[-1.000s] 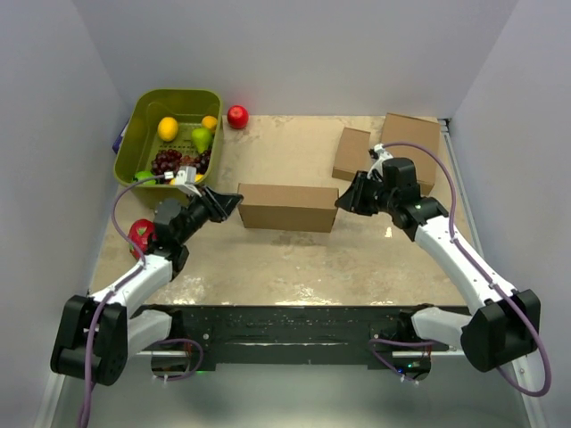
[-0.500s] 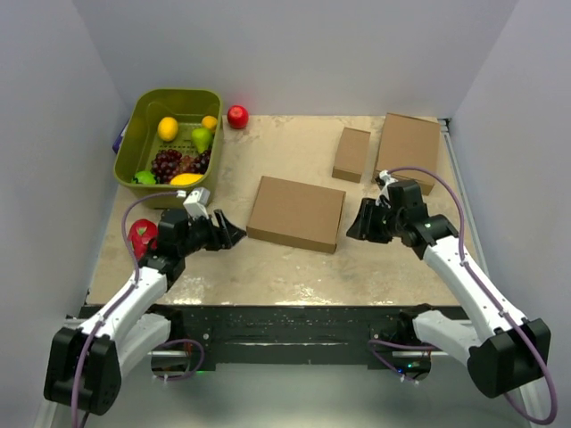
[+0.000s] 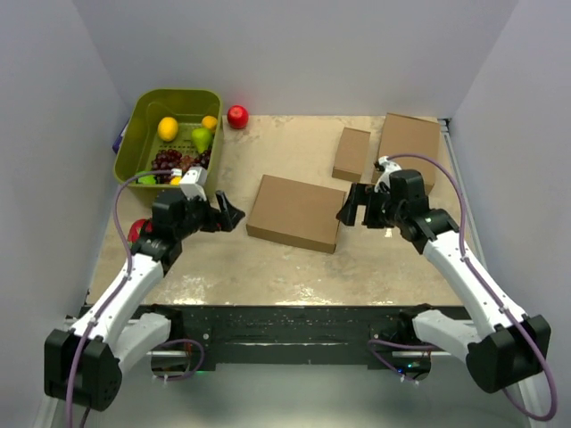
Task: Fold the paper box
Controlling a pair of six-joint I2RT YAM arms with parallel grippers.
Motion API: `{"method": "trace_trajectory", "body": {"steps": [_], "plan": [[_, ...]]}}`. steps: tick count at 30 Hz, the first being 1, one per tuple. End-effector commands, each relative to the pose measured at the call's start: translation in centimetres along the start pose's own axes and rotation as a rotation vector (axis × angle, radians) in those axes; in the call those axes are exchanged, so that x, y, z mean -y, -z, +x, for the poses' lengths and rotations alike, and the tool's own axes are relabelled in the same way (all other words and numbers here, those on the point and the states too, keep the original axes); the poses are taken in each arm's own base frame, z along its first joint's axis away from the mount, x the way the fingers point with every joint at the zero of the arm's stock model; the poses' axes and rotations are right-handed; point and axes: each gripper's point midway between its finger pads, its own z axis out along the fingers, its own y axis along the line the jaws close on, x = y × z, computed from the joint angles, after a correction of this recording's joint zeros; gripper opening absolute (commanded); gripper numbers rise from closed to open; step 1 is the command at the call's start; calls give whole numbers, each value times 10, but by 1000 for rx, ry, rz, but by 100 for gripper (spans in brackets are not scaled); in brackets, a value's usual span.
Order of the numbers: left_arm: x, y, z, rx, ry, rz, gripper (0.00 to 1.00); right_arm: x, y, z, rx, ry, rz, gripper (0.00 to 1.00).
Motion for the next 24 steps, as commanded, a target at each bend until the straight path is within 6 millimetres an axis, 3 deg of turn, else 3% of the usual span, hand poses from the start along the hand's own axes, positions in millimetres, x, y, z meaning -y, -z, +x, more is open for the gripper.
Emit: {"method": "trace_trajectory", "body": {"steps": [1,3,4,6,7,9,12,16,20,24], "plan": [[8,-13,-82,166,-130,-5,96,-17,-13,-69,209,119,-79,99],[2,-14,-100,188,-142,-24,96,-2,-24,-88,236,107,-60,99],[-8,-10,-117,222,-136,-54,97,5,-25,-96,249,92,-57,99],[-17,-4,-133,252,-130,-61,97,30,-28,-112,271,16,-61,99],[-25,6,-150,293,-131,-88,97,38,-27,-118,282,-13,-65,99],[-32,15,-164,322,-153,-121,97,64,-18,-129,315,-87,-40,99],[-31,32,-179,353,-236,-168,98,88,-3,-137,370,-127,47,99],[-21,50,-192,413,-352,-172,100,96,31,-153,485,-117,164,99],[-25,58,-196,439,-352,-216,100,94,66,-167,610,-99,228,99],[-27,62,-197,459,-357,-239,100,96,72,-167,641,-96,245,99]]}}
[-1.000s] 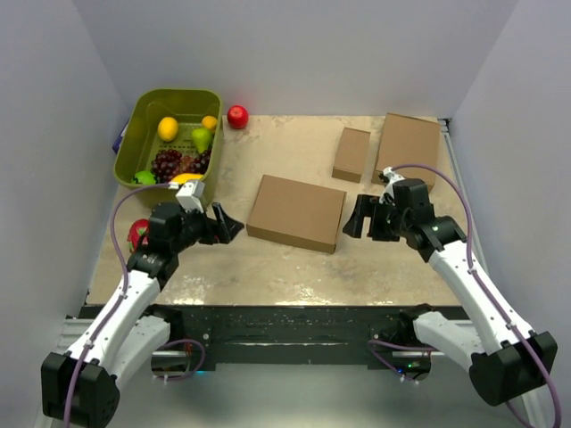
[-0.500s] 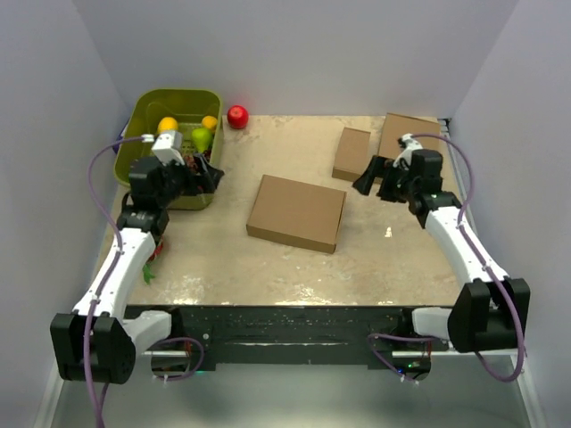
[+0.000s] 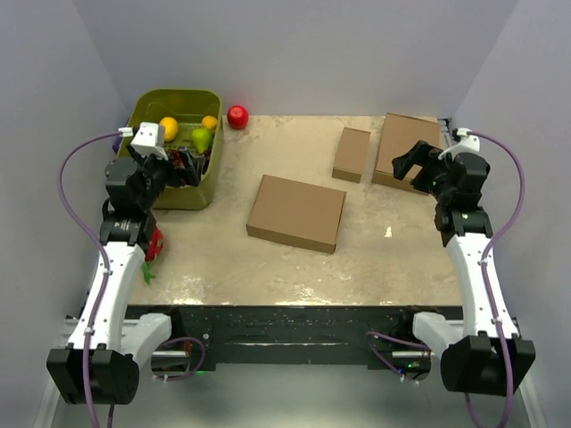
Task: Fold the paper box
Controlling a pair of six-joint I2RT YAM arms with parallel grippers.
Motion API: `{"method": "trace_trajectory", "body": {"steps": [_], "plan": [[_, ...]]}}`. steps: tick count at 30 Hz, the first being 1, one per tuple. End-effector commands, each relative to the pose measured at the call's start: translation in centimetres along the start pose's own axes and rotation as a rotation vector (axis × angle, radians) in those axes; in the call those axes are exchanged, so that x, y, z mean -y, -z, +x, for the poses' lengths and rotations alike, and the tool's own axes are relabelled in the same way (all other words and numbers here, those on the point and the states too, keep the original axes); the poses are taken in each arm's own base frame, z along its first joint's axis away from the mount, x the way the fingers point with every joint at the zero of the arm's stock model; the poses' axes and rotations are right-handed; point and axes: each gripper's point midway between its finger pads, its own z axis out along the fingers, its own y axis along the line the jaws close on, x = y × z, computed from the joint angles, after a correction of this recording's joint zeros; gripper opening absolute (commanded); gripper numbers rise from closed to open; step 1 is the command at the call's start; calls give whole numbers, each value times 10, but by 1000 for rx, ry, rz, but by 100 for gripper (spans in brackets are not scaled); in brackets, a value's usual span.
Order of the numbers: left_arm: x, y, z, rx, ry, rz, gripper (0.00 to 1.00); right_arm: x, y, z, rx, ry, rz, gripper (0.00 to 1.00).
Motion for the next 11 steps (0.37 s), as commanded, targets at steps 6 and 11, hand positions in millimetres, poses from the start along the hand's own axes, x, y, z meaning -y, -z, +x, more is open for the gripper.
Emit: {"method": "trace_trajectory", "body": {"steps": [6,11], "plan": [[-9,5,-15,55,-57,-49,99,3,4,-26,110,12,37,99],[-10,6,-12,51,-66,-57,99,4,2,-23,105,15,36,99]]}}
